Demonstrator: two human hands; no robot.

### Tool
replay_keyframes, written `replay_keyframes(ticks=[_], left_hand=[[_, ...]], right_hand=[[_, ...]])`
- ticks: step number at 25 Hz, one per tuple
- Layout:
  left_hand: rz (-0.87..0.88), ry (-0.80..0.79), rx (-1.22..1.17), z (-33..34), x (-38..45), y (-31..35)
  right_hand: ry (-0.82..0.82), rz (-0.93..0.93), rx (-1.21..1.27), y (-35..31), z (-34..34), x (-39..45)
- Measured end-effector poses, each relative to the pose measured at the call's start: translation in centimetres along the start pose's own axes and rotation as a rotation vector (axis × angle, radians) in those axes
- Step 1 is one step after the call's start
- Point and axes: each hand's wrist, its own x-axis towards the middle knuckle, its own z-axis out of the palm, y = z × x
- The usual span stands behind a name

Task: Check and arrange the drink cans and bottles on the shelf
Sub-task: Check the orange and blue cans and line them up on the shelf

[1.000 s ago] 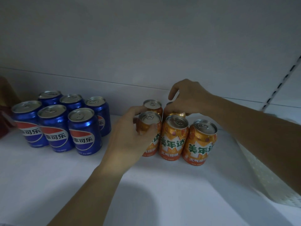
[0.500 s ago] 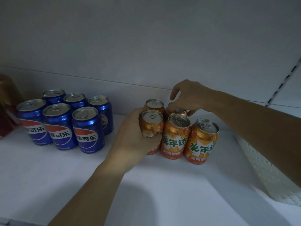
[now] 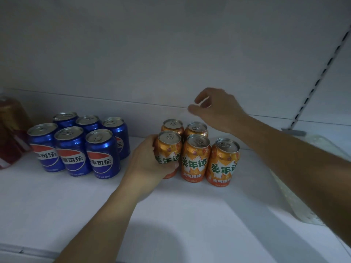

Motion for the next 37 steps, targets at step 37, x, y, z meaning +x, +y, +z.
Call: replay_keyframes(ticks=[37], left_hand=[[-0.095, -0.261, -0.984, 8.9, -5.0, 11.8]], right_hand=[[0.023, -0.179, 1.136, 3.9, -6.5, -7.8]])
